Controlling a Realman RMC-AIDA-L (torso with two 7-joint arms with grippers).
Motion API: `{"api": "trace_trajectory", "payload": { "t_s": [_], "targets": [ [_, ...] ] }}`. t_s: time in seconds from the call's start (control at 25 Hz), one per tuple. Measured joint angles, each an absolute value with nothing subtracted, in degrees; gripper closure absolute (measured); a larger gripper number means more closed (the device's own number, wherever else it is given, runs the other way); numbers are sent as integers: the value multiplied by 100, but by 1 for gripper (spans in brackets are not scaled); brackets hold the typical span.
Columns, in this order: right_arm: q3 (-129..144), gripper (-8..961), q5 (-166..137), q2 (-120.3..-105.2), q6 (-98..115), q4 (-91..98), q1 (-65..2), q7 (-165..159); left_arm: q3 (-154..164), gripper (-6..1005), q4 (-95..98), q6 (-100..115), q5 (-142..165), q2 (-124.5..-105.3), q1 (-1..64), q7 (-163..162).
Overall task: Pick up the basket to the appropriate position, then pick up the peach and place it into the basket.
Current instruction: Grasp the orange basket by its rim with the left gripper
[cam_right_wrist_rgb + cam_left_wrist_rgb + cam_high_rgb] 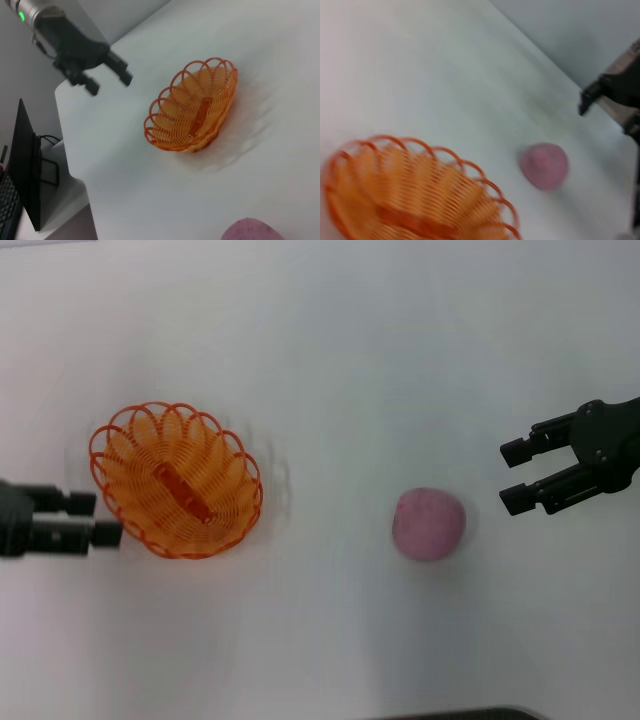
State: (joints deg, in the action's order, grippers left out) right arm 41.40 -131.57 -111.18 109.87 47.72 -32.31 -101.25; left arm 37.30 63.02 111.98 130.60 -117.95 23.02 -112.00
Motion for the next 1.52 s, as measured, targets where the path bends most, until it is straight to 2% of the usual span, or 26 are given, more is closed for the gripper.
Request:
{"api": "trace_trajectory", "payload": {
  "t_s": [0.24, 0.6, 0.88, 1.12, 1.48, 1.52],
  "targets": [
    [4139, 90, -13157, -11145, 10947, 4778, -3247, -10125, 3725, 267, 6736, 10456, 13060, -11790, 2561, -11715],
    [4139, 91, -13157, -11192, 10864, 4786, -3252, -10125, 4473, 282, 6454, 9221, 14335, -11745, 3813, -12609],
    [4147, 91, -13157, -11248, 10795, 4772, -3252, -10092, 4740, 294, 5280, 8482, 15485, -11783, 4609, -12671],
    [4149, 91, -13157, -11268, 10768, 4772, -3252, -10076, 4936, 304, 4778, 7977, 15906, -11829, 4741, -12721],
    [4167, 92, -13157, -11293, 10681, 4772, -3284, -10071, 5252, 319, 4727, 7783, 16144, -12002, 4747, -12818],
    [4175, 92, -13157, -11295, 10681, 4772, -3285, -10072, 5254, 422, 4727, 7785, 16137, -12007, 4749, -12818]
  ]
}}
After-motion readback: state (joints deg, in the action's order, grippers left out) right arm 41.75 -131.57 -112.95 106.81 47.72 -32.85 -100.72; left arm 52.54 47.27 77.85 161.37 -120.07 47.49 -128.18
